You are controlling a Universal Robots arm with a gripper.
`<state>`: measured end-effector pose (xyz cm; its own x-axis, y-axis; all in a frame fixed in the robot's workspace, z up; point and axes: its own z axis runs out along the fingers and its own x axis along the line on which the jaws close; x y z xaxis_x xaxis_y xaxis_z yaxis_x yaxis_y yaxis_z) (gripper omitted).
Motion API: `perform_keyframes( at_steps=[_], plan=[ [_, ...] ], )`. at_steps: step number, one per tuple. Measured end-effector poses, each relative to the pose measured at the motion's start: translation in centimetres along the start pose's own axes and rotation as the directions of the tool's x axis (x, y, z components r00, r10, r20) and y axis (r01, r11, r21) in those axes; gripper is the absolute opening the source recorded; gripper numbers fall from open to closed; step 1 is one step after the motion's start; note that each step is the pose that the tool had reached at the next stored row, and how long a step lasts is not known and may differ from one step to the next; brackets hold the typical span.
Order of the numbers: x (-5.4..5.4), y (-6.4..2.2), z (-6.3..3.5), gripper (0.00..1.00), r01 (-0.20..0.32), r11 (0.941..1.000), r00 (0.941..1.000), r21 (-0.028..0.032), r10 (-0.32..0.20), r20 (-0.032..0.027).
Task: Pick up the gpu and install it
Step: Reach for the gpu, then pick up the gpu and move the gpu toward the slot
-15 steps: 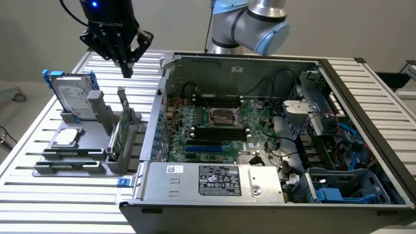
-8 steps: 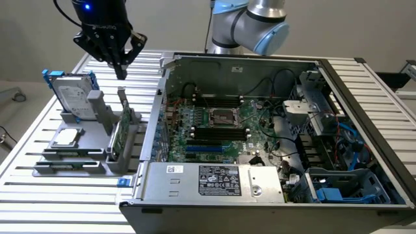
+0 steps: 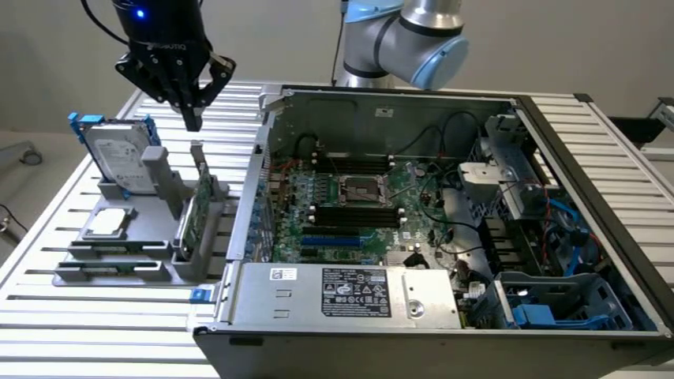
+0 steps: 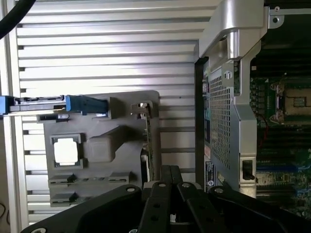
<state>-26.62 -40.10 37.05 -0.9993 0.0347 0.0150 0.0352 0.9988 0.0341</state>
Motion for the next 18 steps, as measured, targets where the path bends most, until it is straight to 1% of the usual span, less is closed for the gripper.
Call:
perform_keyframes(
  at_steps=[6,8,18],
  plan=[
    [0.51,-0.11,0.25,0.11,0.010,0.9999,0.9999,0.0022,-0.010,-0.0013],
    [0.68,-0.13,0.31,0.11,0.013,0.9999,0.9999,0.0050,-0.013,-0.0025],
    [0.68,-0.13,0.32,0.11,0.013,0.9999,0.9999,0.0051,-0.013,-0.0026]
  ],
)
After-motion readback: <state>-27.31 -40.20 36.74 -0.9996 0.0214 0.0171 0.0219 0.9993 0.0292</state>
